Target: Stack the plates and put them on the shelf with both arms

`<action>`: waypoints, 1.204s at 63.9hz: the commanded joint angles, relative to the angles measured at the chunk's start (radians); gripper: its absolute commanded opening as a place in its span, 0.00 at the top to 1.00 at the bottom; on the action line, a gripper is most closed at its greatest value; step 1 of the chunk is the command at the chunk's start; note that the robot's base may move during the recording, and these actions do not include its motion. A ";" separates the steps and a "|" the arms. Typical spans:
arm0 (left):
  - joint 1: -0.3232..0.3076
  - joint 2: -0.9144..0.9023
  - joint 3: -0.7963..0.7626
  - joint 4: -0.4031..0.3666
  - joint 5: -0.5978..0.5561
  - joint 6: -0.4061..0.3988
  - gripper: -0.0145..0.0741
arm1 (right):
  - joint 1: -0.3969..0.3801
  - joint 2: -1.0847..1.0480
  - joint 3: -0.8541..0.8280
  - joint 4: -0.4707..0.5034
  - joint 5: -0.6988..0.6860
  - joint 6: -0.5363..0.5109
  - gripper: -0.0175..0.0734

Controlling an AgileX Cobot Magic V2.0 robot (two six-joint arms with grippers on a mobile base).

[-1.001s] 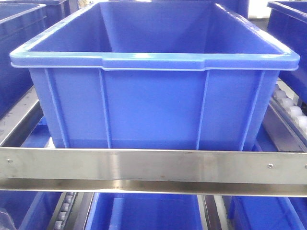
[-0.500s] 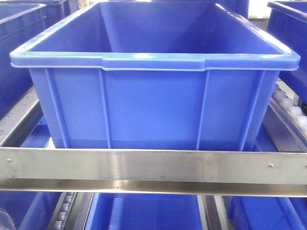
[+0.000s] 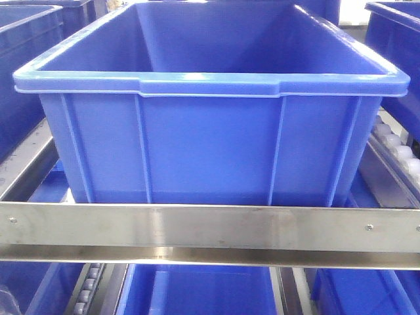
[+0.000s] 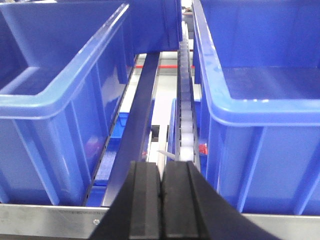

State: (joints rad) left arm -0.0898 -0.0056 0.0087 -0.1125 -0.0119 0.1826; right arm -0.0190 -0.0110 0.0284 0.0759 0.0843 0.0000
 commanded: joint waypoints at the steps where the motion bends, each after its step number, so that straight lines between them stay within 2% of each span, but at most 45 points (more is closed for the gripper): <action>1: -0.008 -0.022 0.001 -0.008 -0.067 0.003 0.75 | -0.004 -0.019 0.001 -0.009 -0.096 -0.005 0.75; 77: -0.008 -0.022 0.001 -0.012 -0.078 0.003 0.75 | -0.004 -0.019 0.001 -0.009 -0.096 -0.005 0.75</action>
State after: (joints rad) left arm -0.0898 -0.0056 0.0087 -0.1155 -0.0076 0.1826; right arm -0.0190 -0.0110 0.0284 0.0759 0.0843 0.0000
